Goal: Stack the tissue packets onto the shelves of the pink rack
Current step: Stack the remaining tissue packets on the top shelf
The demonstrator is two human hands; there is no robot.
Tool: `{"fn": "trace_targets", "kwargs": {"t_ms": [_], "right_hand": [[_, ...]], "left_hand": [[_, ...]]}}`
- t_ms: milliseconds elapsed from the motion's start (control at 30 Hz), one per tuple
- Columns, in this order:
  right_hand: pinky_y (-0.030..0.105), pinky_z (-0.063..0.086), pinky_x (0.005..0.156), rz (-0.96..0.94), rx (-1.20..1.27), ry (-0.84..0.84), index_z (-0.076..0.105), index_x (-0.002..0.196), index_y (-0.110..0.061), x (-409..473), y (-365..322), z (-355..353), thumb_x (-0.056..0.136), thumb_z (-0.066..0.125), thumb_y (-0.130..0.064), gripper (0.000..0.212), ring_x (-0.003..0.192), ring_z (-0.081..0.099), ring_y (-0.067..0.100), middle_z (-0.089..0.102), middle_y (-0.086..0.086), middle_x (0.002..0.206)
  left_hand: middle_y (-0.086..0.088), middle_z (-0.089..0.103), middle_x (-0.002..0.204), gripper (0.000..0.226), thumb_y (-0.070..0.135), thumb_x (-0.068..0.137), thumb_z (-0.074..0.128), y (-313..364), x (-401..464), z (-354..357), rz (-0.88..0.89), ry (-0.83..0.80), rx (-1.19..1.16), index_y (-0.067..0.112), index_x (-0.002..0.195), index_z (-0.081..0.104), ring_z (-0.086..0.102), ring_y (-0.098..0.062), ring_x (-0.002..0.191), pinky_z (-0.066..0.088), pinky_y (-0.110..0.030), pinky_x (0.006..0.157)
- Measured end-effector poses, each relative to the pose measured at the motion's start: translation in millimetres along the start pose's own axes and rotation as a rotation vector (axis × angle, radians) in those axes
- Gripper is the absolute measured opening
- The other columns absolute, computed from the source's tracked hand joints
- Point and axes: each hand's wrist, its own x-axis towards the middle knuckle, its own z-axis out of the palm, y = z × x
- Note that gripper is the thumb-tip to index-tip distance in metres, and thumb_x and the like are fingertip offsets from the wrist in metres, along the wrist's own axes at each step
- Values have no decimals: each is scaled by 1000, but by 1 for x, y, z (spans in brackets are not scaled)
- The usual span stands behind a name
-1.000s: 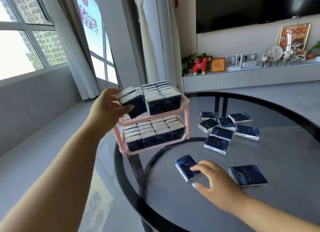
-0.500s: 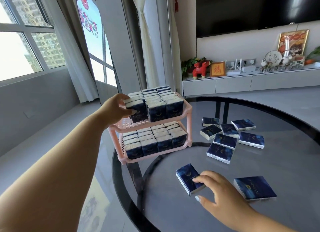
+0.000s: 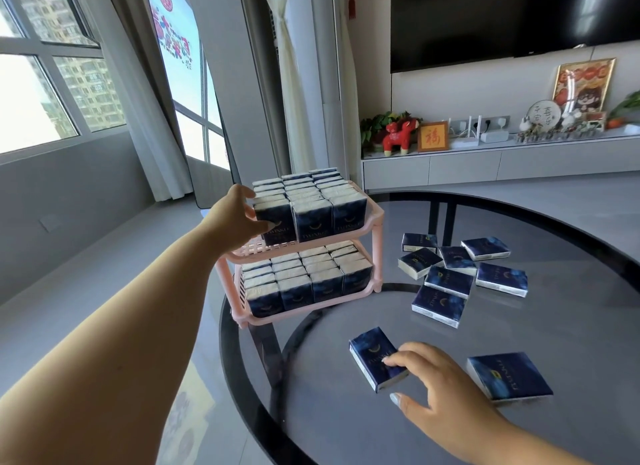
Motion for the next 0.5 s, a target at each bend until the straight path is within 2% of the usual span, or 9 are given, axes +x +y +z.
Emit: {"fn": "trace_targets", "kwargs": {"t_ms": [100, 267, 367, 433, 500], "right_hand": [[-1, 17, 92, -2, -1, 4, 48, 124, -37, 0, -1, 0, 86, 61, -37, 40, 116, 27, -13, 29, -35, 119], [-2, 17, 92, 6, -6, 9, 47, 123, -37, 0, -1, 0, 86, 61, -39, 40, 114, 31, -11, 29, -35, 119], [-2, 17, 92, 3, -5, 14, 43, 119, -42, -1, -3, 0, 85, 61, -44, 39, 114, 30, -13, 28, -36, 118], [-2, 19, 90, 4, -9, 18, 42, 115, -44, -1, -3, 0, 84, 61, -47, 37, 113, 29, -16, 30, -36, 116], [1, 23, 89, 10, -14, 25, 45, 113, -39, -1, -4, 1, 82, 62, -47, 36, 110, 34, -12, 34, -34, 112]], "left_hand": [[-5, 66, 105, 68, 27, 78, 80, 0, 0, 2, -11, 19, 26, 8, 131, 41, 65, -25, 91, 54, -42, 81], [0, 65, 88, 69, 26, 78, 79, 3, 0, 2, -30, 13, 67, 6, 132, 41, 63, -24, 86, 49, -35, 75], [-2, 63, 97, 79, 32, 76, 81, 7, -5, -2, -26, 21, 98, 5, 135, 38, 59, -23, 90, 45, -32, 77], [-1, 55, 104, 85, 38, 72, 83, 11, -12, -7, 21, 110, 92, 8, 137, 37, 53, -19, 94, 42, -29, 82], [0, 50, 107, 79, 37, 74, 82, 18, -22, -9, 99, 265, 51, 10, 135, 41, 49, -16, 93, 40, -28, 84]]}}
